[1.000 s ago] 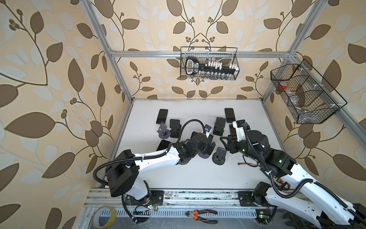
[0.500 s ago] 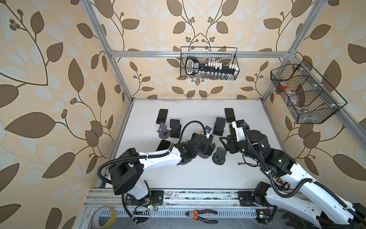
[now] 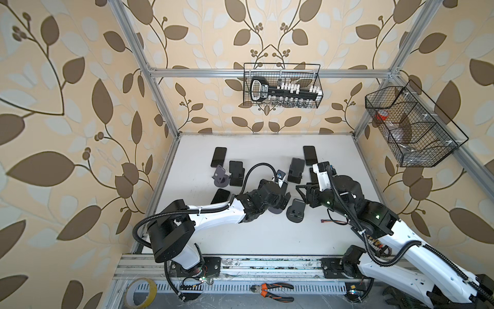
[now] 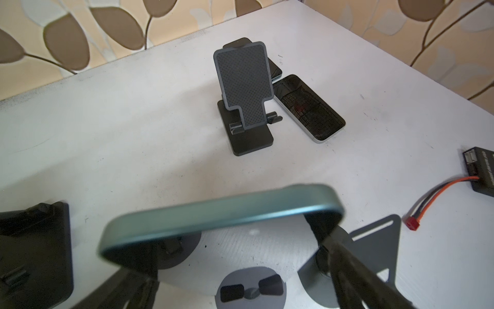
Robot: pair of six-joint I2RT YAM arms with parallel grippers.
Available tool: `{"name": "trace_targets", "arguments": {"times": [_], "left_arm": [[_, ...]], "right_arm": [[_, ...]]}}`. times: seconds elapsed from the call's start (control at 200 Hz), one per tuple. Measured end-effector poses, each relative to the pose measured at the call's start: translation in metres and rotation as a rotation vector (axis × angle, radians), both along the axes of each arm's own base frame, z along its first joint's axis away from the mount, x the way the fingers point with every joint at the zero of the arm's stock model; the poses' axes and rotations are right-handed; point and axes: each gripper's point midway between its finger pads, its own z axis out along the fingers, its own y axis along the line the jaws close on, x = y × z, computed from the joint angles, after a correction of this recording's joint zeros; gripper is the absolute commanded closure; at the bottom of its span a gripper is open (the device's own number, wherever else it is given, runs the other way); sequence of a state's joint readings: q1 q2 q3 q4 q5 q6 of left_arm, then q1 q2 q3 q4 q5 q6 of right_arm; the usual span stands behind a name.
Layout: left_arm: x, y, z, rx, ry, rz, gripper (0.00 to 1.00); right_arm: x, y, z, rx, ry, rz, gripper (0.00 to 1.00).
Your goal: Remove the phone from the phone stand
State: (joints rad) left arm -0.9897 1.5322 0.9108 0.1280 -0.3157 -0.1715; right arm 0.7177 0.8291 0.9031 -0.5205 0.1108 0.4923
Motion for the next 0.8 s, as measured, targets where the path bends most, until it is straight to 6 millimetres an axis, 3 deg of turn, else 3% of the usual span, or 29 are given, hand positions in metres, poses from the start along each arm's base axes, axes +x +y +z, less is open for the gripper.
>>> {"name": "trace_targets", "arguments": {"times": [0.8], "left_arm": [[0.0074,-0.0035,-0.0032,0.015,-0.012,0.017,0.12]], "right_arm": [[0.0014,0.0007,-0.0028,-0.023,-0.003,0.009,0.44]]}}
